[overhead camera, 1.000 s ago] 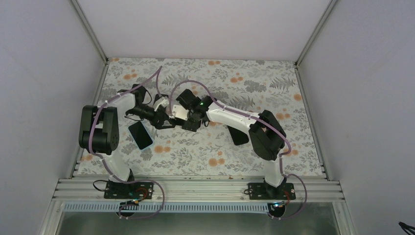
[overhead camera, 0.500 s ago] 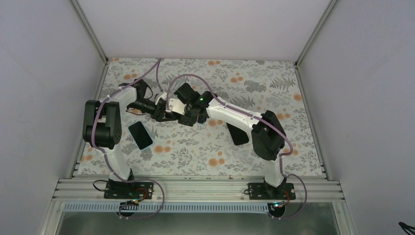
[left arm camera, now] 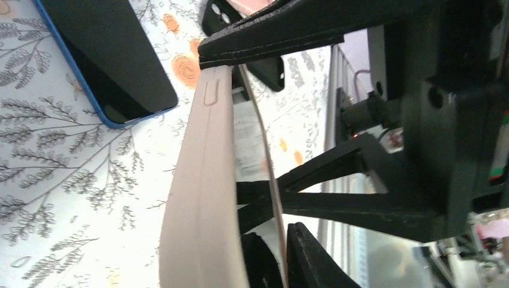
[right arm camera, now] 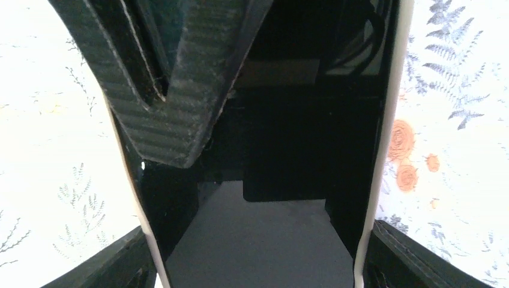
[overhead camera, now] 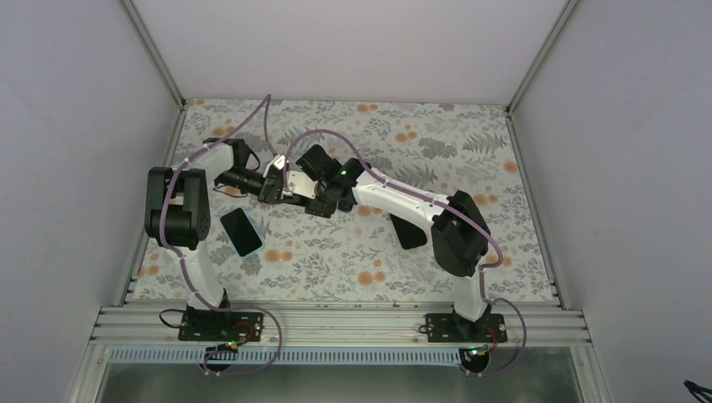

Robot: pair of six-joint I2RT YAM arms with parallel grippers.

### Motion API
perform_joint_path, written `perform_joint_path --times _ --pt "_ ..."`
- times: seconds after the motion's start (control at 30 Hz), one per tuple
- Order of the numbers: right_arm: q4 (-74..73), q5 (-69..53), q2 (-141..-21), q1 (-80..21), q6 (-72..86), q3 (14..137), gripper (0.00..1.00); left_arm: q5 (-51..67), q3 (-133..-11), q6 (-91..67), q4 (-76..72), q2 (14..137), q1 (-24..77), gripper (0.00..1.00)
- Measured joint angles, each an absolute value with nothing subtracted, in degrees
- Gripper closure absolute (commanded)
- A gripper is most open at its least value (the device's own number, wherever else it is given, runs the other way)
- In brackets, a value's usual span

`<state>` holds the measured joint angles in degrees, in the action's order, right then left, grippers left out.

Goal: Take the phone out of the phone case

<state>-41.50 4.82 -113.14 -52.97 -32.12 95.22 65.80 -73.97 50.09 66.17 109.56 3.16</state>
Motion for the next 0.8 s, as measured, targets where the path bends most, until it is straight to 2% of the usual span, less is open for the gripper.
perform_joint_path --times 0.1,0.13,0.17,0.2,0.37,0.53,0.8 --pt "-41.10 6.02 -112.81 -53.45 -32.32 95.22 0.28 66.76 -75.11 49.47 69.41 110.06 2.81 0.92" --pt "-41.15 6.22 -112.53 -53.56 -32.34 95.20 0.20 67.00 -75.46 50.00 70.22 110.32 2.72 0.93" --pt "-41.21 6.28 -112.42 -53.56 -32.36 95.20 0.05 67.20 -75.66 50.33 70.67 110.43 2.74 0.95" --pt "-41.23 6.26 -112.27 -53.56 -32.49 95.20 0.01 67.48 -75.99 50.78 71.40 110.59 2.76 0.97" --pt "-41.17 4.40 -111.00 -53.45 -32.88 94.85 0.00 65.89 -78.02 56.97 72.60 110.80 3.40 0.98" --pt "-43.90 -4.60 -106.10 -50.41 -33.76 94.30 0.00 60.27 -78.59 56.14 69.95 107.59 5.04 0.98" --pt "-51.90 -25.15 -95.92 -36.14 -41.69 90.83 0.00 50.00 -82.76 54.92 63.92 95.55 12.73 0.98"
